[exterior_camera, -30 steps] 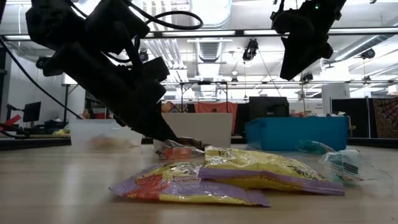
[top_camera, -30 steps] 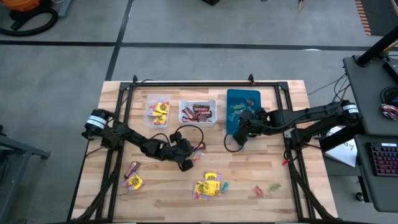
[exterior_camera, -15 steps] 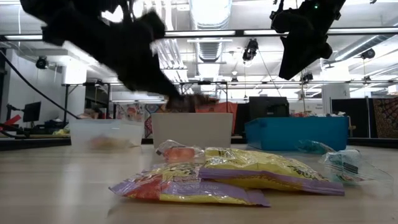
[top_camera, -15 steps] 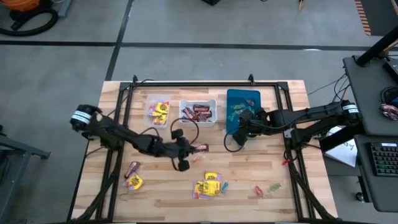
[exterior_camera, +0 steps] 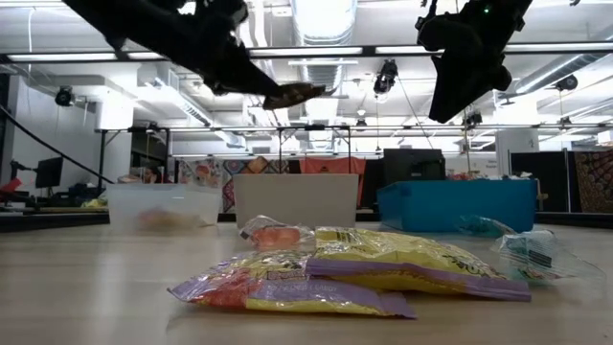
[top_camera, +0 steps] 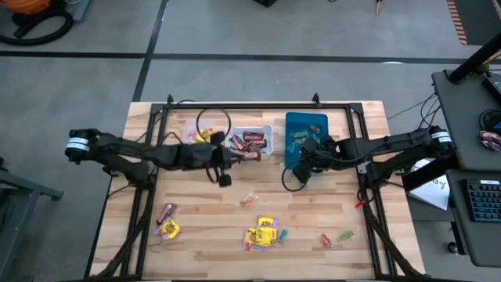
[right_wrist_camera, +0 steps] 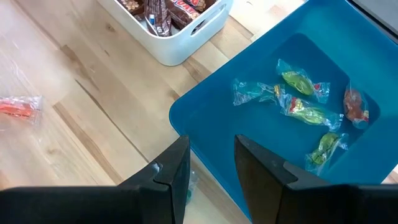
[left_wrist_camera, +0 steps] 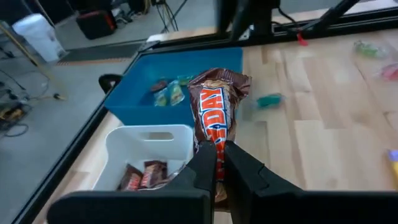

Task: Sort candy
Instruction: Put the brown chocolate into the white bin

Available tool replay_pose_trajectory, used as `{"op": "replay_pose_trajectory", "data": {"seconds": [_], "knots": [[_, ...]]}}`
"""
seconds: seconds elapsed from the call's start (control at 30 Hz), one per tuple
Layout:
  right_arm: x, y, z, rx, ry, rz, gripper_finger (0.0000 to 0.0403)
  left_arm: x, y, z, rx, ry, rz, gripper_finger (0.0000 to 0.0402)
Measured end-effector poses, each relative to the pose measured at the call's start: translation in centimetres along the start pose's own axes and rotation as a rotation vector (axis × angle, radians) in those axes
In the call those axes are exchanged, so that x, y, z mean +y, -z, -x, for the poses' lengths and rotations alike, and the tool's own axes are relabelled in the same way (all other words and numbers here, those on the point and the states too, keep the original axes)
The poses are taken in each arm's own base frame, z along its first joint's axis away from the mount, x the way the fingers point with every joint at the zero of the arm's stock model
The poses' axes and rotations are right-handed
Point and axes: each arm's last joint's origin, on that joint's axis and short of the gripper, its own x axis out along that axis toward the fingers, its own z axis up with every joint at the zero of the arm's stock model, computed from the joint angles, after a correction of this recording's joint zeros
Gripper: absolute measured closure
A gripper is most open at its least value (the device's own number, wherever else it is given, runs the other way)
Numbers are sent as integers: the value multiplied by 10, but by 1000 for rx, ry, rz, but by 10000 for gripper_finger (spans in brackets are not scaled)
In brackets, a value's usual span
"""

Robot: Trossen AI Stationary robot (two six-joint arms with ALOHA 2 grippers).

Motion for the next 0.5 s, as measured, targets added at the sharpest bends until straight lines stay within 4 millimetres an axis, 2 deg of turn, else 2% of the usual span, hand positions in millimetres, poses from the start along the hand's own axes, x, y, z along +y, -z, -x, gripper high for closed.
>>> {"op": "replay_pose_trajectory", "data": {"seconds": [0.23, 0.5], "knots": [[0, 0, 0, 0, 0, 0, 284, 48, 12, -11, 37, -1, 48, 400], [0, 0, 0, 1, 1, 12, 284, 74, 29, -22, 96, -3, 57, 400]]}}
